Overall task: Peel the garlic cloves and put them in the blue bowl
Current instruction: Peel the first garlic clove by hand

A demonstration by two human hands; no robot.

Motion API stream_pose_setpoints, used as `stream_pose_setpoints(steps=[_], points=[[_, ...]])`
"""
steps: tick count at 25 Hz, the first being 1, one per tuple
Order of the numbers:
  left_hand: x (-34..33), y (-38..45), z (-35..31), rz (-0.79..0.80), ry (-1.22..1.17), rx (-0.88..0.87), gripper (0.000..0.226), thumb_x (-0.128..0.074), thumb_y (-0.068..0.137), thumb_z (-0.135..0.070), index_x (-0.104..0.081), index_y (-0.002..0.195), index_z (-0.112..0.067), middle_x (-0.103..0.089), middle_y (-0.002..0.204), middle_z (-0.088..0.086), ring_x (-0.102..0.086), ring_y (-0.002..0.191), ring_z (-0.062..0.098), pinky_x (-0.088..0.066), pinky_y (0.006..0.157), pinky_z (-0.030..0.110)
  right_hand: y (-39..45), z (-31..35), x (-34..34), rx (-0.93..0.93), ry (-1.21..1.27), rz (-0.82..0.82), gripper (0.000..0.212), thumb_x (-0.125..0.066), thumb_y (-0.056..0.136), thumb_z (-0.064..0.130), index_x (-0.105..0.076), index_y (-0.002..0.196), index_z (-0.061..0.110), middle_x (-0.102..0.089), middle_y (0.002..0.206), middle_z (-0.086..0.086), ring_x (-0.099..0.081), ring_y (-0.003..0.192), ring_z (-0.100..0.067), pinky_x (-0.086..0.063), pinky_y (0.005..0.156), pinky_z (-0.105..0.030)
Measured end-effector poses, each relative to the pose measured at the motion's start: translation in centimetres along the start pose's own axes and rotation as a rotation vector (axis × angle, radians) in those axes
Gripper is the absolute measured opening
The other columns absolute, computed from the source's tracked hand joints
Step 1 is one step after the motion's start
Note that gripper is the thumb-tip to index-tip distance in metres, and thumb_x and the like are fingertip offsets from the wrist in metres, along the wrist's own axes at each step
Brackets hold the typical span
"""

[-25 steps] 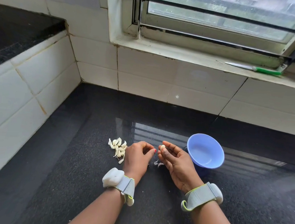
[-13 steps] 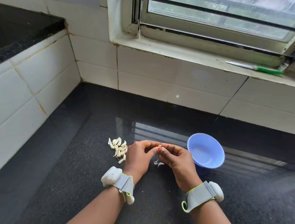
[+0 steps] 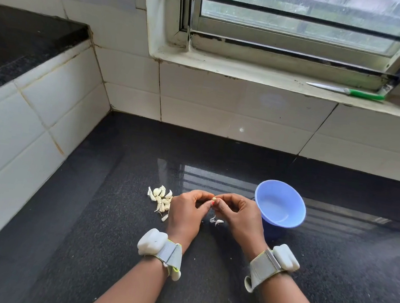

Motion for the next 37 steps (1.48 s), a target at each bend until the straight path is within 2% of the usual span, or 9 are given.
stream_pose_setpoints(steps=[6,14,19,23,27,29,31,33,37], points=[[0.2,0.1,0.0,-0.023,-0.012,-0.021,0.013,-0.075,0.078,-0.014,-0.076,0.092,-0.013,-0.074,0.083,-0.003,-0.068,0.073,0.005,-0.055,0.074,0.023,-0.2,0.4,-0.2,-0.017,0.077,-0.005,0.007,-0.072,0.086,0.016,-0.077,0.09,0.017,-0.076,0.08,0.001,-0.073,0.08,-0.019,-0.06,0.08,-0.039],[-0.1,0.0,0.6,-0.024,-0.078,-0.002,0.013,-0.075,0.078,-0.012,-0.075,0.091,-0.014,-0.073,0.082,-0.004,-0.067,0.073,0.001,-0.054,0.072,0.016,-0.1,0.2,-0.3,-0.021,0.033,-0.074,0.007,-0.071,0.087,0.015,-0.076,0.085,0.019,-0.075,0.076,0.003,-0.073,0.076,-0.017,-0.061,0.077,-0.04],[-0.9,0.0,2.5,0.001,-0.382,0.167,0.011,-0.07,0.082,-0.008,-0.071,0.089,-0.017,-0.073,0.082,0.003,-0.068,0.074,0.012,-0.058,0.072,0.033,0.2,-0.9,-0.5,-0.101,0.137,-0.118,0.01,-0.07,0.087,0.011,-0.075,0.08,0.015,-0.075,0.076,-0.005,-0.073,0.078,-0.027,-0.06,0.079,-0.044],[-1.2,-0.3,2.6,0.016,-0.602,0.231,0.023,-0.061,0.088,0.0,-0.066,0.106,-0.013,-0.07,0.088,0.01,-0.068,0.08,0.014,-0.055,0.067,0.022,0.2,-1.2,-0.8,-0.152,0.287,-0.106,0.008,-0.065,0.09,0.005,-0.072,0.086,0.006,-0.075,0.082,-0.014,-0.073,0.08,-0.025,-0.06,0.077,-0.036],[-1.4,-0.2,2.9,0.006,-0.674,0.283,0.022,-0.056,0.09,0.003,-0.065,0.107,-0.009,-0.07,0.087,0.009,-0.068,0.076,0.011,-0.055,0.065,0.02,0.1,-1.2,-0.5,-0.164,0.31,-0.119,0.008,-0.064,0.091,0.005,-0.071,0.086,0.005,-0.073,0.08,-0.012,-0.071,0.075,-0.02,-0.06,0.072,-0.03],[-1.4,-0.2,3.1,-0.011,-0.712,0.315,0.017,-0.056,0.09,0.002,-0.063,0.104,-0.004,-0.07,0.086,0.011,-0.068,0.075,0.013,-0.055,0.064,0.02,0.2,-1.2,-0.1,-0.13,0.189,-0.132,0.01,-0.066,0.09,0.009,-0.071,0.082,0.012,-0.073,0.076,-0.006,-0.07,0.073,-0.017,-0.06,0.072,-0.031],[-1.4,-0.3,3.2,-0.02,-0.737,0.339,0.012,-0.056,0.09,0.001,-0.064,0.098,-0.004,-0.07,0.083,0.01,-0.068,0.072,0.013,-0.055,0.063,0.019,0.4,-0.8,0.2,-0.051,-0.117,-0.112,0.01,-0.068,0.089,0.015,-0.072,0.082,0.02,-0.072,0.074,0.005,-0.068,0.07,-0.009,-0.056,0.07,-0.022],[-1.4,-0.3,3.2,-0.02,-0.757,0.361,0.01,-0.057,0.091,-0.001,-0.065,0.093,-0.006,-0.07,0.079,0.009,-0.068,0.069,0.012,-0.055,0.06,0.018,0.2,0.0,-0.1,0.023,-0.353,-0.073,0.01,-0.066,0.09,0.016,-0.074,0.094,0.021,-0.071,0.084,0.01,-0.065,0.076,-0.004,-0.051,0.075,-0.017],[-1.6,-0.4,3.2,-0.013,-0.791,0.419,0.009,-0.057,0.091,-0.004,-0.066,0.088,-0.004,-0.069,0.074,0.008,-0.066,0.064,0.012,-0.054,0.056,0.017,0.0,0.5,-0.3,0.065,-0.391,-0.082,0.01,-0.071,0.087,0.014,-0.074,0.095,0.019,-0.071,0.085,0.009,-0.063,0.075,-0.004,-0.053,0.076,-0.022]])
Point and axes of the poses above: each hand's wrist, its own y-axis towards the middle knuckle, its own x-axis out of the back of the hand, z = x × y, the point moved 7 cm from there along y, towards the middle knuckle
